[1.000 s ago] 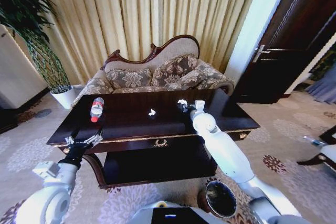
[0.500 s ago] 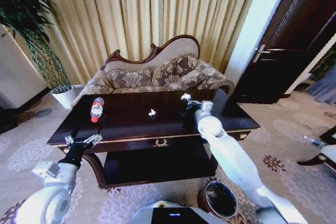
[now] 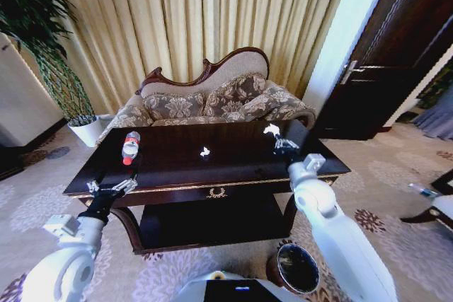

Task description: Move to the front of the table and place the trash on the table into the trash bin.

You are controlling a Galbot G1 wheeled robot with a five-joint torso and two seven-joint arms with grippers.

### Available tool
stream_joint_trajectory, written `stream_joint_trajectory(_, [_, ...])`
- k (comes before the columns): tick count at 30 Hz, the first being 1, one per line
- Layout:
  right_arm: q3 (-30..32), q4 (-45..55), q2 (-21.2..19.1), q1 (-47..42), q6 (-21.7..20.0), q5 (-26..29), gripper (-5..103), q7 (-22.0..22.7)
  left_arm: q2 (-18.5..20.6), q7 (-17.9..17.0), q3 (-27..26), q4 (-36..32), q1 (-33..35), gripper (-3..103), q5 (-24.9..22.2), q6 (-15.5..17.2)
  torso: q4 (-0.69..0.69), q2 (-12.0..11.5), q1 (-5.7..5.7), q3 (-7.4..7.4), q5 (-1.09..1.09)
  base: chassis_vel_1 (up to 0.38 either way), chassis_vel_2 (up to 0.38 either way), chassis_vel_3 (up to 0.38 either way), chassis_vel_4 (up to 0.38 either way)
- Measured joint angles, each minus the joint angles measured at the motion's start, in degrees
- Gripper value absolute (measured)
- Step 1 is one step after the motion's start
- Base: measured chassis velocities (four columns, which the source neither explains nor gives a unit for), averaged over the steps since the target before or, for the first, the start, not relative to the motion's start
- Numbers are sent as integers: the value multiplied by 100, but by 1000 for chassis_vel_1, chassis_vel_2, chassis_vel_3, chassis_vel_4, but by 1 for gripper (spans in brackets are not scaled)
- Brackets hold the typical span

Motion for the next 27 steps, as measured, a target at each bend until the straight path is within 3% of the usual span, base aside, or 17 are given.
stream_joint_trajectory(16, [145, 544, 72, -513, -242, -142, 0, 238, 86, -16, -73, -67, 35, 100, -51, 28, 1, -2, 2, 1, 0, 32, -31, -36, 37])
stream_joint_trajectory(27, [260, 436, 137, -601, -145, -343, 0, 150, 29, -9, -95, -125, 77, 100, -27, 23, 1, 0, -1, 0, 0, 232, -250, -225, 237])
